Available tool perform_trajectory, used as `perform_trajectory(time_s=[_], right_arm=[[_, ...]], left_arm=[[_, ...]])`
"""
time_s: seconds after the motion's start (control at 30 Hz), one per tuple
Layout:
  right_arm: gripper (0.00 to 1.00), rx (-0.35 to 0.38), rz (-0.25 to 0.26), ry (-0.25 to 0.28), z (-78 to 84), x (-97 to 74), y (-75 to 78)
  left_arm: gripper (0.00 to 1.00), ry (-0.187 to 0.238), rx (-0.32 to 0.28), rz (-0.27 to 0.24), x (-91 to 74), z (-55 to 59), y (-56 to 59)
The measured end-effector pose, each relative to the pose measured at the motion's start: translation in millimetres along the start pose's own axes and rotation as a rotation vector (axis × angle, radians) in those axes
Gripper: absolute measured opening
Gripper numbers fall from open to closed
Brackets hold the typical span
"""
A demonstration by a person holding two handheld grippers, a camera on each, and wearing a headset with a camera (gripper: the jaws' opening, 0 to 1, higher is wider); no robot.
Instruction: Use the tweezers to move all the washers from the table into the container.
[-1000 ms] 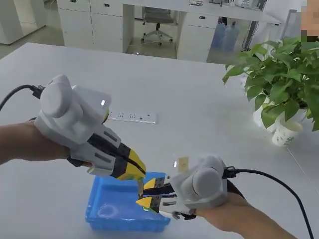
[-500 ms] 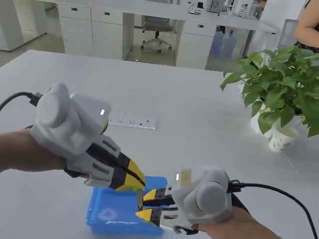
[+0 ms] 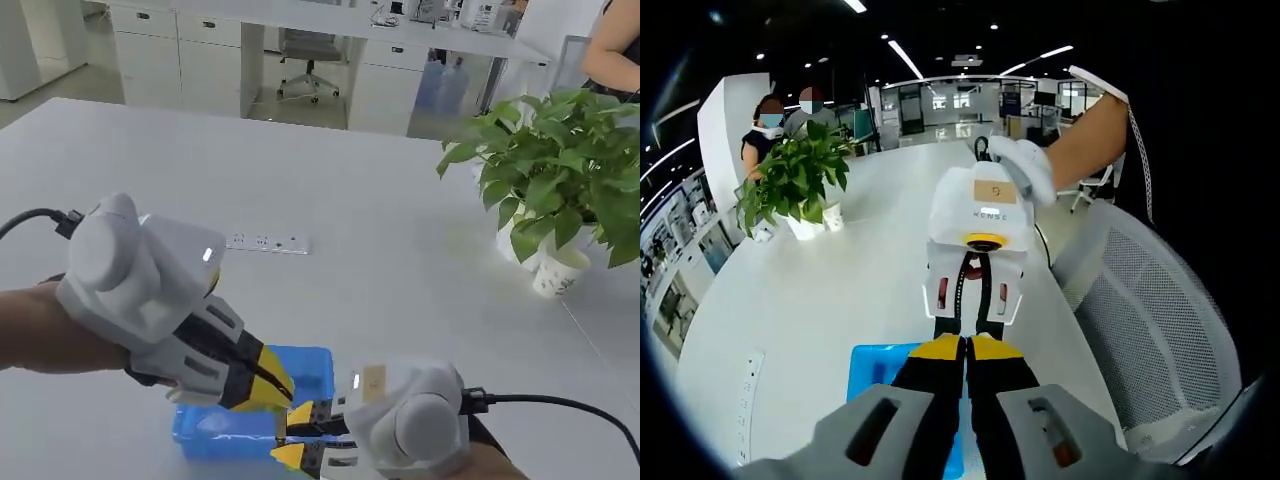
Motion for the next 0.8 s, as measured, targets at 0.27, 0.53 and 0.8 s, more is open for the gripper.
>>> perform_trajectory(time_s=[0.27,0.53,0.8], right_arm=[[0.11,0.017,-0.01,-0.012,9.9,1.1,-15.9],[0.11,0.034,-0.011,-0.022,17.6,2.4,-24.7],[0.11,0.042,-0.021,-0.031,24.2,7.2,-33.3]], left_arm=[[0.04,-0.004,-0.007,0.028,10.8,5.0,11.0],[0.04,0.0,-0.016,0.043,18.6,10.4,17.5],[0.04,-0.006,-0.022,0.056,24.5,16.7,24.5]])
Point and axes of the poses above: the centre of the closed fingertips' face, and the gripper's own axes: x roughly forward along the fingers, y roughly to its right, z roughly out of its underside, the point moved 9 cm from there along -x, roughly backward along the fingers, and after that the axes turned 1 degree about y, right-handed, at the moved point
